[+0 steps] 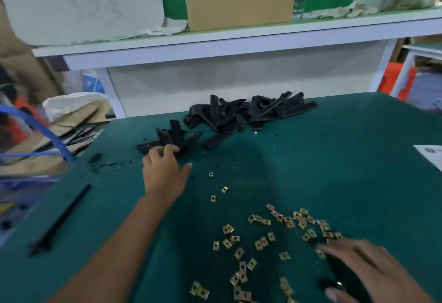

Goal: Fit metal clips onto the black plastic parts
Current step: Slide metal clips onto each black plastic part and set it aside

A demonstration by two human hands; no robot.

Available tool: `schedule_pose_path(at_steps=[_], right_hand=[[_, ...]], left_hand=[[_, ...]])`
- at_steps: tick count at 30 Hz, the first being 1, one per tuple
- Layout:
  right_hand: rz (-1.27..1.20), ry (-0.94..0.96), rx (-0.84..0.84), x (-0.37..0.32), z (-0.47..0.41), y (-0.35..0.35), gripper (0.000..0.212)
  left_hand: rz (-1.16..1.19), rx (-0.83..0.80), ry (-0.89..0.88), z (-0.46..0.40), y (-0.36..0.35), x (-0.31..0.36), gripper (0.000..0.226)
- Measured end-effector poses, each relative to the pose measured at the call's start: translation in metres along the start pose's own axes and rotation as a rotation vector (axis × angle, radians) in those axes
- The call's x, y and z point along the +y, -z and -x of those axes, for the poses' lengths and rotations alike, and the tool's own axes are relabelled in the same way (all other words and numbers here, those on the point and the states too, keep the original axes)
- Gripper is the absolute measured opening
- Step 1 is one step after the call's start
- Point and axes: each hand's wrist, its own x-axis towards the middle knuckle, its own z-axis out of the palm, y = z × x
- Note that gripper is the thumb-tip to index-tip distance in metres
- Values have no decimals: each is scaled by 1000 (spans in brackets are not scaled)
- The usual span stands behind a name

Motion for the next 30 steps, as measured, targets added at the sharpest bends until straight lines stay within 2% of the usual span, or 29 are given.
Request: schedule_pose_path(at_steps=[3,4,6,8,9,13,18,20,22,25,28,30], right_hand=[[-246,95,-202,-34,-12,8,67],[-266,83,-146,-39,-16,2,57],[-353,-6,-115,-43,-28,2,9],[-399,-77,-197,-42,-28,2,38],[-432,-101,-268,-45,-28,4,41],[-490,-102,-209,-40,-28,6,31],[-715,-122,-99,-43,-56,16,12],[-801,-137,-80,-47,-73,13,15],[-881,-160,-84,-54,-93,6,18],[-1073,-216,-149,-71,-123,-4,18],[-1278,-263,-179,-86,-141,-12,25],[-1350,-289,-181,-90,-142,-20,32]], left_hand=[[-87,-119,104,-18,-1,-32,64],[-85,-133,114,-22,-3,-38,60],[-43,-99,117,-28,-5,-45,47],[30,-34,113,-33,-7,-50,34],[83,-7,109,-35,-8,-52,29],[239,123,120,-34,-5,-59,12],[393,486,183,-21,21,-67,13],[542,595,205,-5,29,-65,6],[802,638,216,18,34,-47,11],[1137,451,180,56,27,-14,19],[1314,121,211,88,9,13,5],[1390,-58,258,100,-2,22,9]])
